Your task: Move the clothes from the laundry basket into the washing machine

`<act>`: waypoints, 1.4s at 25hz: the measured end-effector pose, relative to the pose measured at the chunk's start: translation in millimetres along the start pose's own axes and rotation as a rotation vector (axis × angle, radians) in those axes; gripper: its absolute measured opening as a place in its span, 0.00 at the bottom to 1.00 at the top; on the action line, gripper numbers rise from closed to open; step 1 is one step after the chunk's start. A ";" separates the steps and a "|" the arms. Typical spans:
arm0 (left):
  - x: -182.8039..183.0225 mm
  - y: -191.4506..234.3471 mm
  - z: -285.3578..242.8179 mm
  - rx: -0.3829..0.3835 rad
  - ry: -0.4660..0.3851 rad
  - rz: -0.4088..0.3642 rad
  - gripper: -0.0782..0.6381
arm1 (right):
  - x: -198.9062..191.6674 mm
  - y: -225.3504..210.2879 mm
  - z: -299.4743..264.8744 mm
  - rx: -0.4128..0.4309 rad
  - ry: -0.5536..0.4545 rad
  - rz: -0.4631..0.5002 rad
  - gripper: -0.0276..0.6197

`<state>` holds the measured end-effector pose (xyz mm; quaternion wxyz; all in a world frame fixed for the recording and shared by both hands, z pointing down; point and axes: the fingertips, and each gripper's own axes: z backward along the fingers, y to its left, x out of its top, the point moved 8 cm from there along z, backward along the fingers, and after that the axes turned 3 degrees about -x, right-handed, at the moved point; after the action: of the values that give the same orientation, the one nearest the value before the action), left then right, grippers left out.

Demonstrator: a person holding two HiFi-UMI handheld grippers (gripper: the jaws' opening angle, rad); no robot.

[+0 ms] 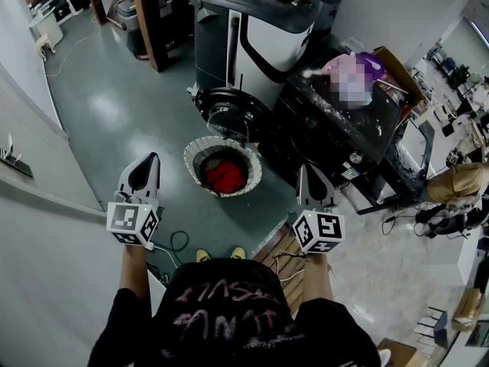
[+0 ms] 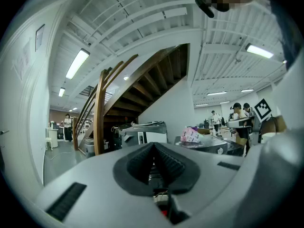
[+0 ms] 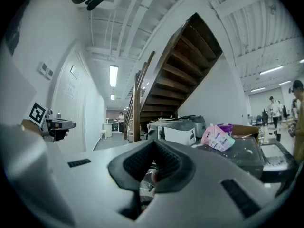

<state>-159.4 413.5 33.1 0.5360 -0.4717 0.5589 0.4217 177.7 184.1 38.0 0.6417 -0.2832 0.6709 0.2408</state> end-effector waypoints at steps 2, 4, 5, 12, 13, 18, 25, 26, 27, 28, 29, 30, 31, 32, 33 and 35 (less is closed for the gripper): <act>2.1 -1.4 0.9 -0.007 -0.005 0.003 0.12 | 1.1 2.6 1.9 0.002 -0.002 -0.007 0.05; 3.6 -2.8 2.3 -0.011 -0.008 0.005 0.12 | 2.0 4.8 4.2 0.002 -0.001 -0.010 0.05; 4.0 -3.2 3.3 -0.012 -0.008 0.007 0.12 | 2.3 5.7 5.5 0.000 -0.001 -0.011 0.05; 3.0 -4.2 8.1 -0.017 -0.005 0.012 0.12 | 1.5 7.4 15.3 -0.027 -0.021 -0.042 0.05; 2.8 -4.2 8.4 -0.018 -0.004 0.012 0.12 | 0.9 7.8 16.3 -0.029 -0.024 -0.048 0.05; 0.7 -4.4 9.1 -0.024 0.002 0.008 0.12 | -2.7 8.4 20.2 -0.042 -0.027 -0.055 0.05; -1.0 -3.8 13.9 -0.024 0.005 0.019 0.13 | -4.0 12.5 25.3 -0.045 -0.026 -0.055 0.05; -1.1 -3.9 13.9 -0.025 0.005 0.018 0.13 | -4.1 13.2 25.4 -0.045 -0.026 -0.055 0.06; -0.9 -4.0 13.9 -0.025 0.004 0.016 0.13 | -4.0 13.8 25.4 -0.044 -0.027 -0.056 0.07; -0.5 -4.0 13.9 -0.025 0.002 0.016 0.15 | -3.9 14.3 25.3 -0.042 -0.028 -0.056 0.08; 0.0 -3.9 13.8 -0.025 0.000 0.016 0.16 | -3.6 14.7 25.3 -0.039 -0.030 -0.057 0.10; 0.4 -3.7 13.9 -0.026 -0.001 0.017 0.18 | -3.4 15.0 25.4 -0.035 -0.031 -0.057 0.12; 0.8 -3.3 14.0 -0.027 -0.001 0.019 0.20 | -3.3 15.2 25.6 -0.031 -0.031 -0.058 0.16; 1.1 -2.8 14.1 -0.028 -0.002 0.021 0.22 | -3.5 15.4 25.9 -0.027 -0.032 -0.061 0.19; 1.4 -2.3 14.4 -0.029 -0.002 0.023 0.25 | -3.8 15.5 26.3 -0.023 -0.032 -0.064 0.23; 1.8 -2.0 14.4 -0.038 -0.001 0.029 0.32 | -4.8 16.0 27.2 -0.012 -0.033 -0.070 0.29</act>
<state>-154.4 427.1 30.4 0.5208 -0.4734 0.5573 0.4404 186.5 214.7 40.6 0.6590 -0.3061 0.6486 0.2268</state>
